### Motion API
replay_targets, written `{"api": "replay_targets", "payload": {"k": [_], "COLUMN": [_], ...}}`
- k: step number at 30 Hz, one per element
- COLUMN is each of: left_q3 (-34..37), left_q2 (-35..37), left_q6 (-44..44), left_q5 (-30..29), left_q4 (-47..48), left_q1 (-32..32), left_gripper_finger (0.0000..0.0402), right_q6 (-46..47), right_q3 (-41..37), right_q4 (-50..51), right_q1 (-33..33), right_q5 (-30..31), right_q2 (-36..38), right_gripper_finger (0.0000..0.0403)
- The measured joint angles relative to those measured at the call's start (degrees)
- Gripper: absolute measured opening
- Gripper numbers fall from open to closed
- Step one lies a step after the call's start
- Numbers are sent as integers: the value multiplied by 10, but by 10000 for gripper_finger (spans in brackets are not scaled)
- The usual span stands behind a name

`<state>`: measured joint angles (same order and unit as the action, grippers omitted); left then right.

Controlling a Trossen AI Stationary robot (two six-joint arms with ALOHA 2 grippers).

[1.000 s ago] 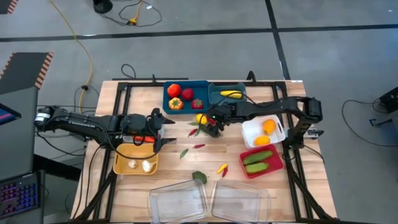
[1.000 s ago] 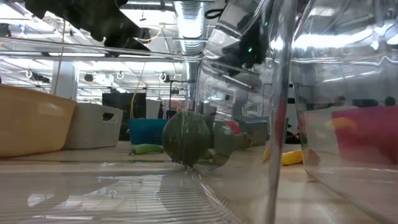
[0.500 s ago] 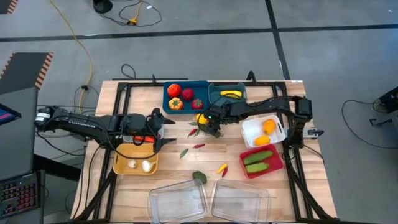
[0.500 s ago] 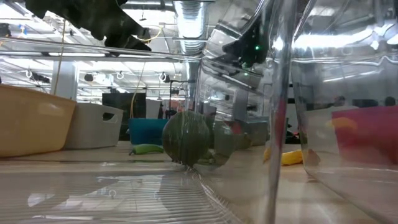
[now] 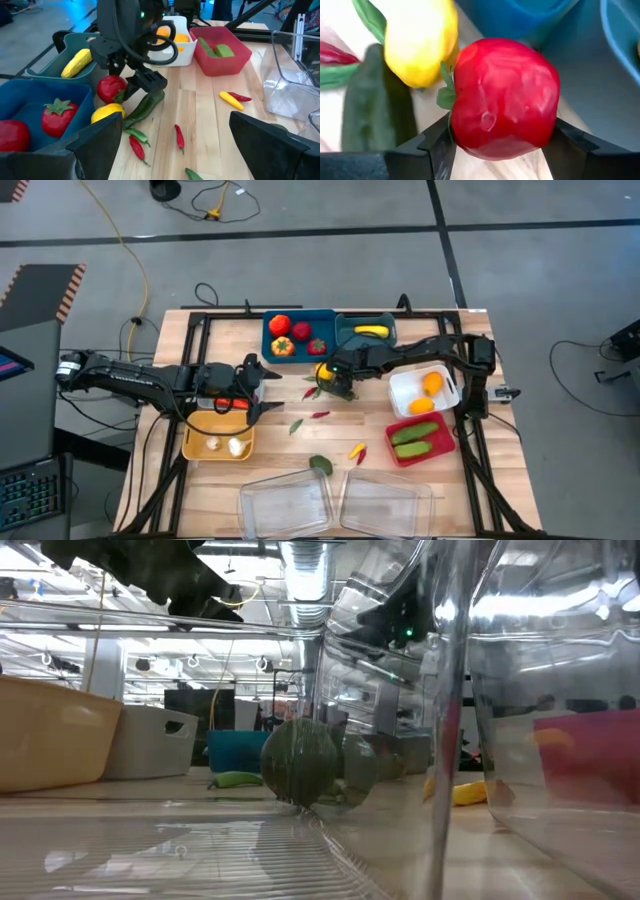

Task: Sort produce into baskets
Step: Put the tomato into the blue bin

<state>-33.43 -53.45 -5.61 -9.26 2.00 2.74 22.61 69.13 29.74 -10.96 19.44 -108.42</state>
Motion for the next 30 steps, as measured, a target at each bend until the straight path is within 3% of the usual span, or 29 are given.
{"api": "replay_targets", "payload": {"k": [8, 16, 30], "left_q3": [0, 0, 0], "left_q2": [0, 0, 0], "left_q6": [0, 0, 0], "left_q5": [0, 0, 0], "left_q4": [0, 0, 0], "left_q1": [0, 0, 0], "left_gripper_finger": [352, 352, 352], "right_q6": [0, -21, -111], "right_q3": [67, 175, 203], "right_q4": [108, 215, -28], "right_q1": [13, 34, -11], "right_q5": [-56, -61, -28], "right_q2": [1, 2, -14], "right_gripper_finger": [275, 281, 283]}}
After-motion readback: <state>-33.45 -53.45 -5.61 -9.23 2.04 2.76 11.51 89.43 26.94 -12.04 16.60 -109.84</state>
